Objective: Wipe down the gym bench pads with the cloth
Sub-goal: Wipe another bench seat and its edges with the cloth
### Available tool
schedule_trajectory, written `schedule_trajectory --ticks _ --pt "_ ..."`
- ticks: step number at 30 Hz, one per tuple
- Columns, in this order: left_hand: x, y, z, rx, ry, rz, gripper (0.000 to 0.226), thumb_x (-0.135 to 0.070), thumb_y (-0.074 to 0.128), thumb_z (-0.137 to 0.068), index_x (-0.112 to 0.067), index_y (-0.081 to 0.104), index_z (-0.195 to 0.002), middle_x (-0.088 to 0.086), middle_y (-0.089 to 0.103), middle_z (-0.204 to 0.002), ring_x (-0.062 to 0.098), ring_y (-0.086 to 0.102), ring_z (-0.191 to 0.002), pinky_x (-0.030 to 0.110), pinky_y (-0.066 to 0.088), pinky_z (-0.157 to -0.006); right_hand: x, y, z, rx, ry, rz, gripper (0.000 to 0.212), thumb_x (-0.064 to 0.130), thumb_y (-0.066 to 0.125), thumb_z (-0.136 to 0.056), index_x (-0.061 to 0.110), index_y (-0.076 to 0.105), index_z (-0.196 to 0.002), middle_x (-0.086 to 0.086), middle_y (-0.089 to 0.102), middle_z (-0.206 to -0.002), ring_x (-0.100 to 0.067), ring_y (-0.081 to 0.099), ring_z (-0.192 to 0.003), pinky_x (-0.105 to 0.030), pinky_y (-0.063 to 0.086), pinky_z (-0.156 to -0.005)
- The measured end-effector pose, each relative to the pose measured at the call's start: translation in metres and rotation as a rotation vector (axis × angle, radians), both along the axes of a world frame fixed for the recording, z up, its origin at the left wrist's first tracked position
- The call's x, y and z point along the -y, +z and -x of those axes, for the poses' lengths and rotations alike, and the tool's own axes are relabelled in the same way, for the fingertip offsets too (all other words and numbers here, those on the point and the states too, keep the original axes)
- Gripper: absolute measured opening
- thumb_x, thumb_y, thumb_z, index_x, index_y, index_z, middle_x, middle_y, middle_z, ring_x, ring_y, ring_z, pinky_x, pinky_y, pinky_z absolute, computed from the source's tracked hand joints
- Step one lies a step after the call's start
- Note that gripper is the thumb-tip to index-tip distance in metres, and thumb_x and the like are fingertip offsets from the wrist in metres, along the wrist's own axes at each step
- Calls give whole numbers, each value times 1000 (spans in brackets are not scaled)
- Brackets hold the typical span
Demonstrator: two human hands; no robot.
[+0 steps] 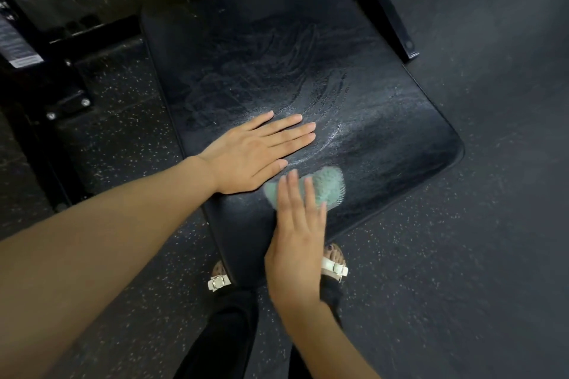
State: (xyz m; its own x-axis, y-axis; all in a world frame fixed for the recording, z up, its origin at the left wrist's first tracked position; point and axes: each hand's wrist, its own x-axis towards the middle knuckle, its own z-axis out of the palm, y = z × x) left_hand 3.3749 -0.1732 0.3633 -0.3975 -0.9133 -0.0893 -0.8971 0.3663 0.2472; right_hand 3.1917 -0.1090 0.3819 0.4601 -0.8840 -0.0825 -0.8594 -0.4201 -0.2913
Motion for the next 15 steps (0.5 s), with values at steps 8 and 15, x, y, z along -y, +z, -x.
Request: schedule_trajectory --ticks 8,15 --pt "2 -1 -3 -11 -25 17 57 -35 17 -104 -19 15 -158 -4 11 -165 15 7 -152 38 3 -123 -67 14 -30 -45 229 -118 73 15 33 -77 16 39 -149 2 32 -159 -21 25 -148 -43 21 -115" --pt "2 -3 -3 -10 -13 24 57 -36 15 -104 -21 12 -158 -6 8 -165 13 5 -152 38 3 -123 -37 15 0 -75 292 -103 75 10 36 -80 18 28 -153 3 26 -162 -17 20 -150 -40 17 -119"
